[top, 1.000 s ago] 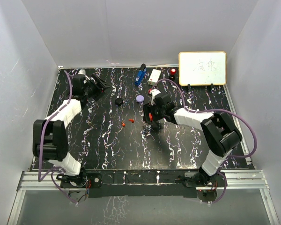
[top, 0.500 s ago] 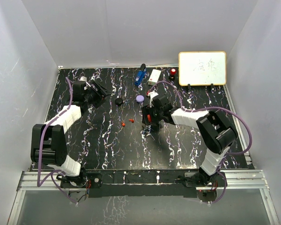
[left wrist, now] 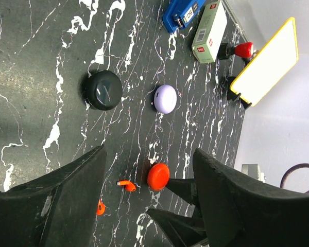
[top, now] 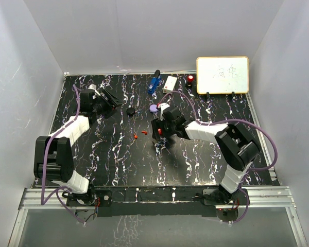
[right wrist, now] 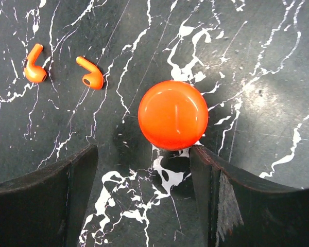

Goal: Insert the wireless bluetooth earbuds into the charging case
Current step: Move the charging case to the center of the board, then pick up the charging case at the center of the board.

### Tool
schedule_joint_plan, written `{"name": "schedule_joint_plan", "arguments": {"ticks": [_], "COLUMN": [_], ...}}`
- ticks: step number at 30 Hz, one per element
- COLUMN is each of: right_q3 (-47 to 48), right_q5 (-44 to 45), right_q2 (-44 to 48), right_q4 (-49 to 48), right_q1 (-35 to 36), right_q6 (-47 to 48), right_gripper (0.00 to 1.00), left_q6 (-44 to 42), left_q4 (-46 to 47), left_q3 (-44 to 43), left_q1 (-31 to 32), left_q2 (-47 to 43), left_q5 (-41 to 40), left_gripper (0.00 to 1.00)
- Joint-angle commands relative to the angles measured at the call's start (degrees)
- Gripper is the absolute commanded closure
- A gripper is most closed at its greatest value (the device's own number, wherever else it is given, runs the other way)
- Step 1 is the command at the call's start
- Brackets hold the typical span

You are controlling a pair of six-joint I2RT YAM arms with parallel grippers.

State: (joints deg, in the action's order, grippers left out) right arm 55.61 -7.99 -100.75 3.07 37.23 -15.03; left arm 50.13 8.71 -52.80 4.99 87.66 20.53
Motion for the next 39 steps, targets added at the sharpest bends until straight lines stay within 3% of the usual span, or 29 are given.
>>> {"name": "schedule_joint_plan", "arguments": {"ticks": [1,7,12,18,23,29,39], "right_q3": [2.60,3.41,3.29,5.58,5.32,4.36,2.84], "right_q5": [6.68,11.13,4.20,0.07,-0.67,-1.94,-2.99], "right_q2": [5.12,9.57,12.39,12.34,13.35,13.98,14.04], "right_q4": [-0.98,-0.70,-2.59,-1.63,-2.30,-2.70,-3.68], "right_q1": [0.09,-4.40,-12.64,-16.79,-18.41,-19.29,-19.48], "right_q6": [-0.62,-3.13,-4.31,-4.61,-5.00,-4.94,-5.27], "right_gripper": [0.29,0.28,0.25,0.18,0.18,0.18,0.18], "left_q6": [-3.14,-12.14,-20.28,-29.42,-30.33,-28.62,-27.45], "left_q4": [-2.18,-8.32,-10.19,-18.96,-26.17,-27.72,-26.93], "left_q3": [-2.26,-9.22,-13.65,-19.55,-24.26,-25.59,-25.30], "left_q1": [1.02,9.68,16.36,25.02,30.78,34.72,36.40], "left_q2": [-1.60,0.80,5.01,10.56,15.45,18.01,20.39], "left_q5": [2.52,1.17,2.96,-4.81,-14.69,-20.77,-24.65], "left_gripper": [0.35,0.35,0.35,0.35,0.35,0.33,0.19]}}
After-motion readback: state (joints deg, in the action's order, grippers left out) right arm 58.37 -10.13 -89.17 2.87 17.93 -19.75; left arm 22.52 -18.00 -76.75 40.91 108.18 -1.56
